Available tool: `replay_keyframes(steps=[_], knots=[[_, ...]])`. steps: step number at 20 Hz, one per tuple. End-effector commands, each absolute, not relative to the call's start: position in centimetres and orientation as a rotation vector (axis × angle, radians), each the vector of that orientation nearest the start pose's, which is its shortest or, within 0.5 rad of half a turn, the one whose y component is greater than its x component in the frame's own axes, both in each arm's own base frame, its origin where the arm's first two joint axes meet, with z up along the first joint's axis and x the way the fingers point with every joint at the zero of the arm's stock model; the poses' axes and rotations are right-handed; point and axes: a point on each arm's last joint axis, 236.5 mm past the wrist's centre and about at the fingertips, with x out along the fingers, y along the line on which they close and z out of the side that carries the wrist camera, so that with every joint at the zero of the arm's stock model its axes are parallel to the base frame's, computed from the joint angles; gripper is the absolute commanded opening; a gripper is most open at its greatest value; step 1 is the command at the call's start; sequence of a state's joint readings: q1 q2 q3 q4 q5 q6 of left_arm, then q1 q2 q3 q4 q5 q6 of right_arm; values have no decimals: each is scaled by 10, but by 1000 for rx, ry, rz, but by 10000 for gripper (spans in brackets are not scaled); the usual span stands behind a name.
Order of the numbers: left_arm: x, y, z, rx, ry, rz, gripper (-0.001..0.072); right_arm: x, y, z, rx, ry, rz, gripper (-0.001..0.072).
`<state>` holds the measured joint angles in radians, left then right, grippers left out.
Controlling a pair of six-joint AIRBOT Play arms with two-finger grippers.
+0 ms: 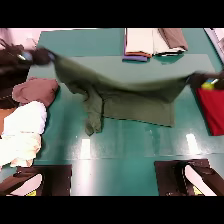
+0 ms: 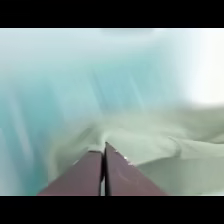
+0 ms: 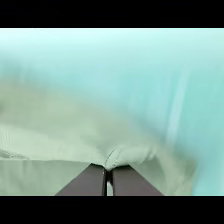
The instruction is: Fold the shirts.
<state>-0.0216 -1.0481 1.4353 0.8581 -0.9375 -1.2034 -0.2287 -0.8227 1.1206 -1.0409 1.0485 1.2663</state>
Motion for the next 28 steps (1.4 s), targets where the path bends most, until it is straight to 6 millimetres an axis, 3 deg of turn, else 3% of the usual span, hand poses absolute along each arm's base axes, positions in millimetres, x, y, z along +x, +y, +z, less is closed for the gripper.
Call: replay_keyframes(steps=[1,3,5,7,9,12,15,17,18,21,23,26,28], knots=[[325,-122,467,-62,25,-530,21,323,29,366,73,271,218,21],[262,-119,535,-20,-163,-526,21,294,36,428,21,124,218,20],[202,-114,586,-3,-315,-514,20,268,43,468,-3,37,223,20],[159,-110,616,-4,-409,-503,20,254,40,489,-18,14,193,19],[131,-106,635,-20,-475,-496,20,248,32,498,-24,37,151,19],[122,-103,645,-30,-517,-487,20,248,26,502,-58,103,130,18],[169,-86,621,-38,-397,-395,20,267,24,487,-30,199,141,19],[238,-79,569,-52,-196,-347,20,295,18,451,22,311,148,19],[273,-80,536,-57,-80,-344,21,312,14,422,50,392,149,18],[379,-90,406,-89,327,-366,21,363,2,321,134,667,155,18],[431,-98,313,-128,578,-387,21,390,0,245,187,860,169,18],[487,-112,188,-210,861,-422,21,420,11,137,229,1116,214,19],[509,-126,121,-240,976,-483,21,438,16,85,247,1211,228,19]])
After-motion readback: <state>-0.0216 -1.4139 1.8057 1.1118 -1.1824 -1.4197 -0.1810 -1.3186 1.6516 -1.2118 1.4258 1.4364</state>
